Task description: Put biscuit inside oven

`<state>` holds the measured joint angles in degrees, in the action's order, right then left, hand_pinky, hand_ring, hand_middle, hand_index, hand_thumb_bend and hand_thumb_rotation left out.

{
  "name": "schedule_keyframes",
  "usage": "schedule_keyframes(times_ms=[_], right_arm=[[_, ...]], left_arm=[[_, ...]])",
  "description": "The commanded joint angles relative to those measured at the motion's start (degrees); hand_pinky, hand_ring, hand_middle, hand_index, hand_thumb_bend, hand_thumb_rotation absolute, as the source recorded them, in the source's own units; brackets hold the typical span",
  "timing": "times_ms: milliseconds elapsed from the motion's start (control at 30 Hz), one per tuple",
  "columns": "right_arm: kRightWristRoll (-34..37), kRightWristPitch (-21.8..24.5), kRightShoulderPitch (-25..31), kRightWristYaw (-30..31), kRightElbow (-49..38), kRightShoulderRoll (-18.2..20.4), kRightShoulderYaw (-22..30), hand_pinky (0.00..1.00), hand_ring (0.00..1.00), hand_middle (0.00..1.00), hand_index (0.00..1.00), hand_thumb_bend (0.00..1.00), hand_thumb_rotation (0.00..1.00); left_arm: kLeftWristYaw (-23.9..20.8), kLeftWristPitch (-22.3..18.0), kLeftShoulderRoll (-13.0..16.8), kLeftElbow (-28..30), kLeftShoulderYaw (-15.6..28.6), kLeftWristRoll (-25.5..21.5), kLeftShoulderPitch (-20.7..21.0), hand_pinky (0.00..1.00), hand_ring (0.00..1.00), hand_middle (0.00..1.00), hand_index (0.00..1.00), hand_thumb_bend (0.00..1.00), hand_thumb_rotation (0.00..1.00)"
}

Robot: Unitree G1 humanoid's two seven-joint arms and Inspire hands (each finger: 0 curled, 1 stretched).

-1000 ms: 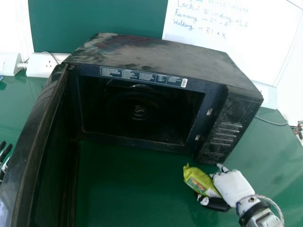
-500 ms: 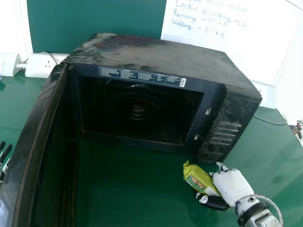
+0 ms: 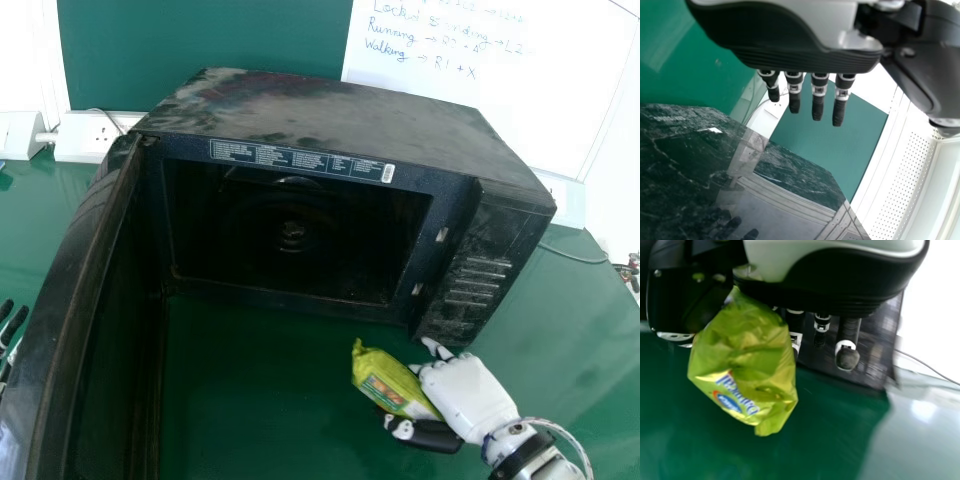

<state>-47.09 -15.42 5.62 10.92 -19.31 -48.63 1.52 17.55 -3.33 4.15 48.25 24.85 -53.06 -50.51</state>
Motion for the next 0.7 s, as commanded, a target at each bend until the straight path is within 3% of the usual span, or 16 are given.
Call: schedule_keyframes(times_ms=[0,233,667], right_arm=[[1.6,-0.97,0.06,-0.8,-1.25,0.72,1.21,0.04,0.0,0.48,0.48,0.51,0.0],[3.07,-2.17,-1.55,0.34,-3.42,1.67,2.15,0.04,0.0,0.48,0.48,0.51,0.0],[3.34,-3.84,-8.24,1.73,-3.77,5.09,-1.35,0.03,0.0,0.48,0.48,0.51,0.0]], left_arm=[[-0.03,0.36,0.25,0.6,-0.31,-0.79,-0.58,0.74,0.8,0.85,0.9,1.0,1.0],[-0.71,1.09,0.74,0.99,-0.06,-0.99,-0.54,0.75,0.81,0.87,0.9,1.0,1.0],[0.92,0.63,0.66,-0.07,-0.4,-1.45,0.08,0.77,0.81,0.86,0.9,1.0,0.97]])
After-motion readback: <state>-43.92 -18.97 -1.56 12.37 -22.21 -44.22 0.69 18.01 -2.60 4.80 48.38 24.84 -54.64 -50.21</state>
